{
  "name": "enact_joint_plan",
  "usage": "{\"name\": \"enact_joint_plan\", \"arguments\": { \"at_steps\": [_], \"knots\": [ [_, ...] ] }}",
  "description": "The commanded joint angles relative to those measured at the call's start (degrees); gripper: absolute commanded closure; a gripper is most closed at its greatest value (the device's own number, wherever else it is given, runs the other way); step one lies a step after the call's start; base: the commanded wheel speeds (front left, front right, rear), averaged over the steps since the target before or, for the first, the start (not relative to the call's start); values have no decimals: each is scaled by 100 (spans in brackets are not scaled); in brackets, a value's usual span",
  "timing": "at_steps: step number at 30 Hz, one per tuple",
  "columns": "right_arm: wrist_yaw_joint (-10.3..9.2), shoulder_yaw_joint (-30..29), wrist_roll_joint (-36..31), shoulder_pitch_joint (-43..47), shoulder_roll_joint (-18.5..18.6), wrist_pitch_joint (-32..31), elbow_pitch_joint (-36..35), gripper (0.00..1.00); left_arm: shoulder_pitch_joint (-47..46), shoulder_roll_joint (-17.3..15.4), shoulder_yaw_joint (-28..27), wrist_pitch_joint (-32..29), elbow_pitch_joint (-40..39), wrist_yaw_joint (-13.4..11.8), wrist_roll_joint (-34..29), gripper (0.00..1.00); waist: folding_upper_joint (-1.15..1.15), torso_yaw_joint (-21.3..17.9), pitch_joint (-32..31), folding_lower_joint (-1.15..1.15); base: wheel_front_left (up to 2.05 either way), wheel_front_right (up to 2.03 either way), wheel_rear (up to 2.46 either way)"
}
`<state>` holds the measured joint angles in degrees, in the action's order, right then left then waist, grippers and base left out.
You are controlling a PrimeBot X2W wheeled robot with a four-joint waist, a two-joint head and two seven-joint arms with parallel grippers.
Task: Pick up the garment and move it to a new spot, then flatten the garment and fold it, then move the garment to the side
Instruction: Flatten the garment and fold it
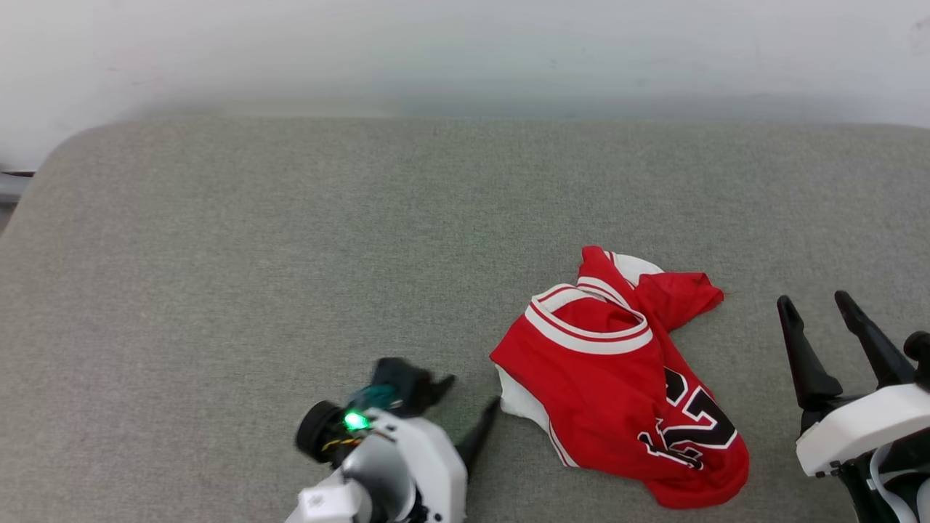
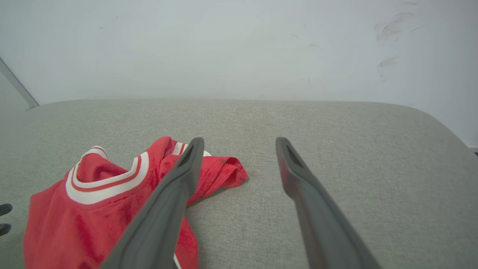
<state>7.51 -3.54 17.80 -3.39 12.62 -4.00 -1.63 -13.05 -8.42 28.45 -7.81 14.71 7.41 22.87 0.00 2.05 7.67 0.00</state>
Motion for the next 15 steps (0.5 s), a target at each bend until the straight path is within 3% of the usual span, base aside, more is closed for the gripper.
{"name": "enact_joint_plan", "arguments": {
  "at_steps": [1, 6, 15],
  "knots": [
    [-4, -12, -37, -101, -14, 29, 11, 0, -146, -40, 129, -380, -65, 9, 123, 0, 0, -39, 65, 0, 0, 0, 0],
    [-4, 51, -82, -203, -48, 30, -3, 0, -721, -131, 366, -1706, -205, -47, 305, 0, 0, -156, 283, 0, 0, 0, 0],
    [-4, 136, -148, -332, -108, 57, 74, 0, -1244, 0, 573, -2275, 110, -131, 184, 0, 0, -421, 592, 0, 0, 0, 0]
  ]
}}
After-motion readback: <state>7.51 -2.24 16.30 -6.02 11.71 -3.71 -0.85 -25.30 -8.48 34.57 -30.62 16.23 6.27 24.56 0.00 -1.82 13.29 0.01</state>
